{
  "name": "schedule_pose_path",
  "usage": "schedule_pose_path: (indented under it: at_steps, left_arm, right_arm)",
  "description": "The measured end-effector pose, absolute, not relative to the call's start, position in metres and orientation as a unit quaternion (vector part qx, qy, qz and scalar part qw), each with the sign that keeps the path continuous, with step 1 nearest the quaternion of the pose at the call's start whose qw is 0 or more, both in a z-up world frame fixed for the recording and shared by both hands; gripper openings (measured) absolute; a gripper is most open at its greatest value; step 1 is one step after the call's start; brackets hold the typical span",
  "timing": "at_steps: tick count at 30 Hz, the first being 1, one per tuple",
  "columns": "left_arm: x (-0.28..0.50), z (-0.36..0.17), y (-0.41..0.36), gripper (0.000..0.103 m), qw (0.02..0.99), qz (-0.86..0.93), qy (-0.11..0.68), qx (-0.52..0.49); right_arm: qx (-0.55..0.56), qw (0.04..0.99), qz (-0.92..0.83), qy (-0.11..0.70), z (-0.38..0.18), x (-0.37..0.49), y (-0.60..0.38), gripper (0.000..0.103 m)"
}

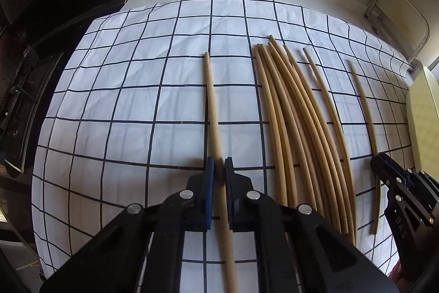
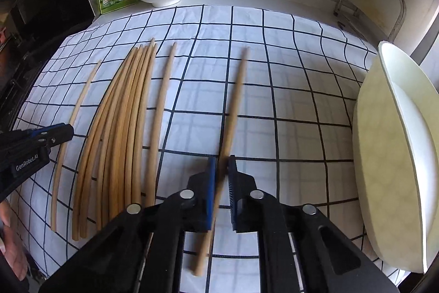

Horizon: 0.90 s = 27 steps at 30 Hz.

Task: Organize utensils
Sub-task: 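Close the left tool on one chopstick while the right tool grasps another, then carry the held chopsticks with both tools over the white basin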

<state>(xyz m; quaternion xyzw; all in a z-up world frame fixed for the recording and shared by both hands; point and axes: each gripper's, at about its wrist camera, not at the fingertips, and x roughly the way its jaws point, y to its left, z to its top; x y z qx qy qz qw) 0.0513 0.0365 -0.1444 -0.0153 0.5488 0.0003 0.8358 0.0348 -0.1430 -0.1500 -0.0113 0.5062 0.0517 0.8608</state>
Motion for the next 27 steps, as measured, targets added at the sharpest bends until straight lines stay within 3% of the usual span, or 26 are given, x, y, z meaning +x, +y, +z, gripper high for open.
schedule_pose_path:
  at_steps: [7, 15, 27]
  left_arm:
    - [0.052, -0.138, 0.047, 0.007, 0.829, -0.014, 0.558, -0.025]
    - [0.051, -0.087, 0.032, 0.007, 0.848, -0.053, 0.527, 0.002]
    - [0.07, -0.011, -0.121, 0.007, 0.862, -0.228, 0.449, 0.057]
  right_arm:
    - [0.059, 0.853, 0.055, 0.515, -0.144, 0.036, -0.157, 0.007]
    - [0.111, 0.868, 0.066, 0.48, -0.096, 0.022, -0.168, 0.007]
    - [0.149, 0.893, -0.053, 0.421, -0.036, -0.019, -0.286, 0.007]
